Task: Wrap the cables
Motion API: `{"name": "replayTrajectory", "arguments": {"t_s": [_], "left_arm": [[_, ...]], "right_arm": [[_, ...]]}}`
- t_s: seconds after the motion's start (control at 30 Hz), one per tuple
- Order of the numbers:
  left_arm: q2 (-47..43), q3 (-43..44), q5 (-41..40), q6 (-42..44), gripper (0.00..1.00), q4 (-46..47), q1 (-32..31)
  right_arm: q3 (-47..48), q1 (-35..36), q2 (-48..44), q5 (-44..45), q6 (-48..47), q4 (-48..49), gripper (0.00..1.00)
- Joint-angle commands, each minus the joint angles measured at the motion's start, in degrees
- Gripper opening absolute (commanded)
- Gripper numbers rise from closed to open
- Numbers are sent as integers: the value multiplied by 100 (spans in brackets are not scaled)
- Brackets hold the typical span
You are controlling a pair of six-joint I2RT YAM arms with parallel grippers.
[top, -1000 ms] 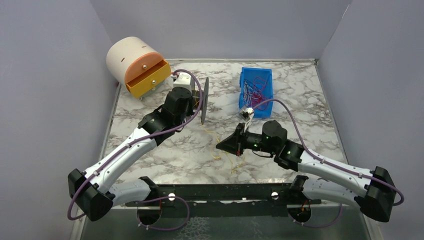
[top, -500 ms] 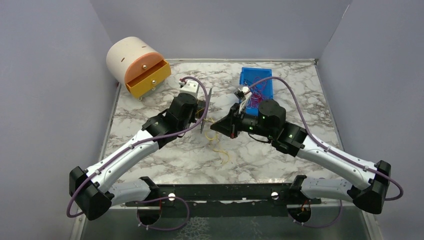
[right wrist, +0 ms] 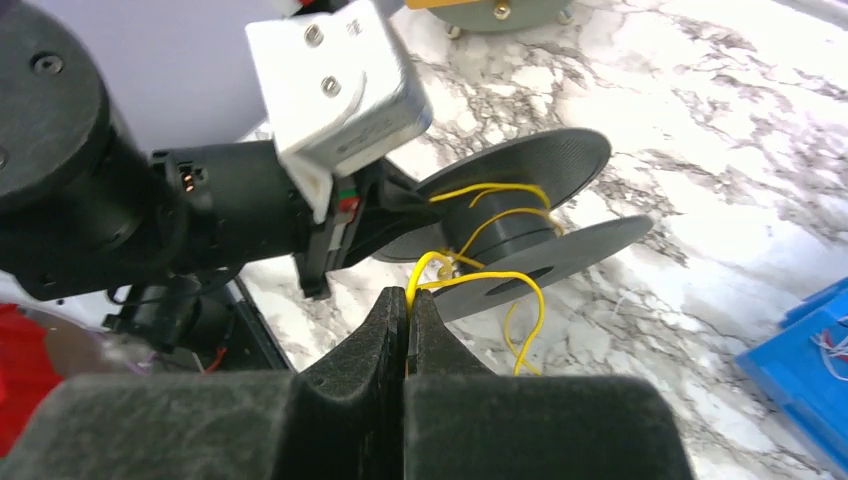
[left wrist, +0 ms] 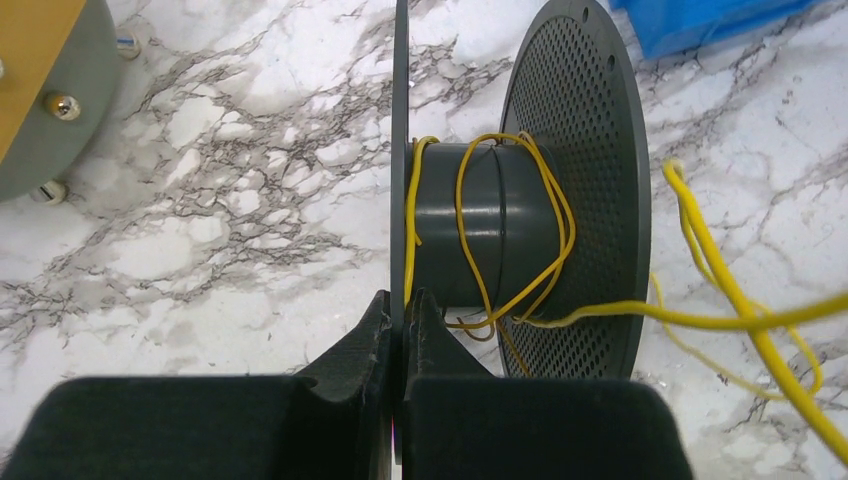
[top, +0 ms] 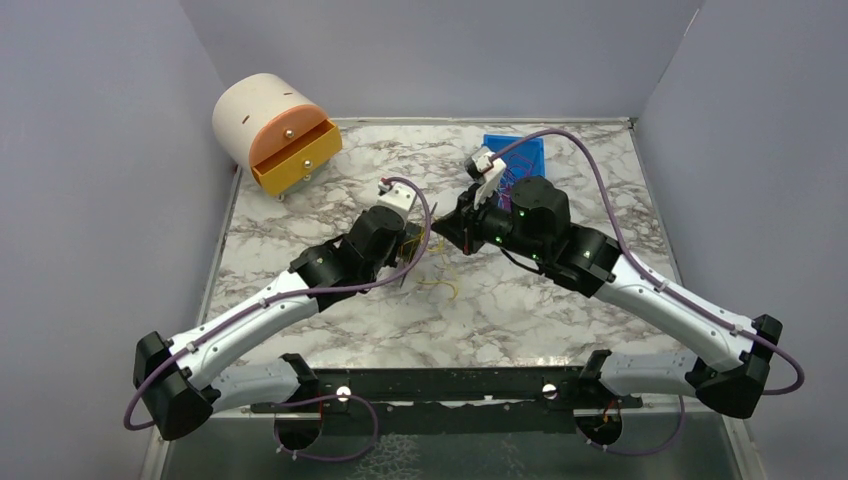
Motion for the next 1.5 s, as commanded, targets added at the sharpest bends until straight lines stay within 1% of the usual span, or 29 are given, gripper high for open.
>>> {"name": "replayTrajectory", "arguments": {"t_s": [0.0, 0.17, 0.3, 0.5, 0.7, 0.83, 1.03, 1.17, 1.33, 1.47], "left_arm": [[-286, -79, -179, 357, 0, 77, -194], [-432, -243, -144, 568, 0, -47, -351], [-689, -385, 74, 800, 0, -54, -411], [-1054, -374, 749, 1114, 0, -240, -420], [-1290, -285, 1647, 1241, 0, -425, -429], [-1452, -72, 2080, 1324, 0, -706, -429], [-1497, 341, 2389, 1299, 0, -1138, -429], [-1578, 683, 2577, 1282, 0, -1299, -430], [-1585, 1147, 2874, 1277, 0, -1586, -429], [-1662, 1486, 3041, 1242, 0, -1670, -429]], "right_arm": [[347, 43, 106, 648, -658, -233, 1], [552, 36, 311, 967, -1047, -355, 1], [486, 34, 419, 1406, -1389, -270, 1], [-134, 30, 388, 2161, -1817, 240, 1], [-885, 2, 363, 2587, -1907, 979, 1], [-1324, -56, 328, 2691, -1968, 1361, 1], [-1860, -216, 320, 2816, -1629, 1741, 1], [-2286, -301, 274, 2715, -1268, 2150, 1], [-2782, -385, 207, 2572, -865, 2695, 5], [-3121, -435, 239, 2509, -630, 3072, 10]]}}
